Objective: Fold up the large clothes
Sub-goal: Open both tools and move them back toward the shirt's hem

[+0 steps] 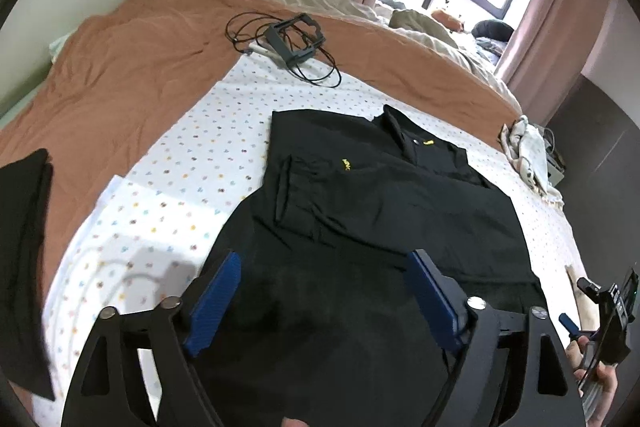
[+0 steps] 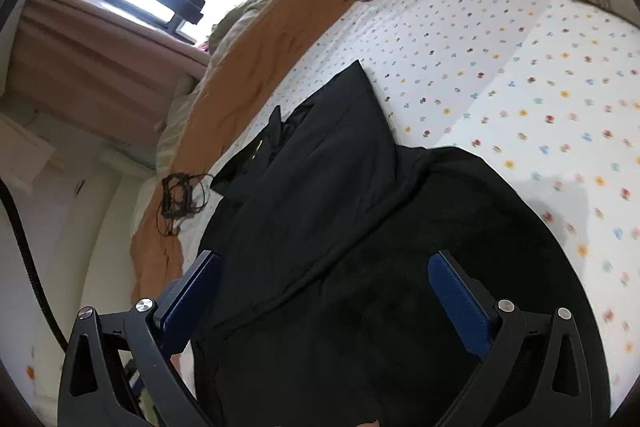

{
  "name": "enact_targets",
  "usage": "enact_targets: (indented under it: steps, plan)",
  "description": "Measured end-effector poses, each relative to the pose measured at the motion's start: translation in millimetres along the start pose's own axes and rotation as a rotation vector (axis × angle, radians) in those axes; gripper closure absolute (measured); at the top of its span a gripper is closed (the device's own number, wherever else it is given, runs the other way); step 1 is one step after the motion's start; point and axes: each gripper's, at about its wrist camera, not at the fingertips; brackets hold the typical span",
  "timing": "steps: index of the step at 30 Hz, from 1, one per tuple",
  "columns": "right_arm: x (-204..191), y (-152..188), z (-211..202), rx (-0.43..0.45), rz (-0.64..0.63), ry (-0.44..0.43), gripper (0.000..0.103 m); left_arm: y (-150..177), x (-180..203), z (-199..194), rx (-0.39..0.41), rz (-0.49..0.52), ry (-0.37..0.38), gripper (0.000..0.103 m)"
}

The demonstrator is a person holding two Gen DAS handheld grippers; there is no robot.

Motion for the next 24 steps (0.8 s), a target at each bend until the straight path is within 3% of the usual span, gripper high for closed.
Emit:
enact_targets:
  steps: [3, 8, 15, 24]
  plan:
    - [2.1, 10.9, -18.0, -0.011, -0.021, 0.014, 0.000, 2.8, 0.5, -23.1, 0.026, 0.006, 0.018, 0.000]
    - [9.8, 18.5, -47.8, -0.008, -0.018, 0.051, 0.000, 6.0, 4.5, -50.8, 0.021, 0.034, 0.069, 0.000]
    - [8.7, 21.3, -104.6, 0.084, -0.099, 0.067, 0.000, 14.8, -6.2, -99.9, 0.117, -0.022, 0.122, 0.000]
    - [14.1, 35.6, -159.2, 0.090, -0.204, 0.053, 0.000, 41.2, -24.8, -144.4, 0.149, -0.055, 0.125, 0.000]
Point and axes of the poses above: each gripper's, at about its wrist camera, not at the fingertips, and z roughly the way its jaws point, x to its right, y to its underside, and after that the axes turned 13 degrees about x, right-handed
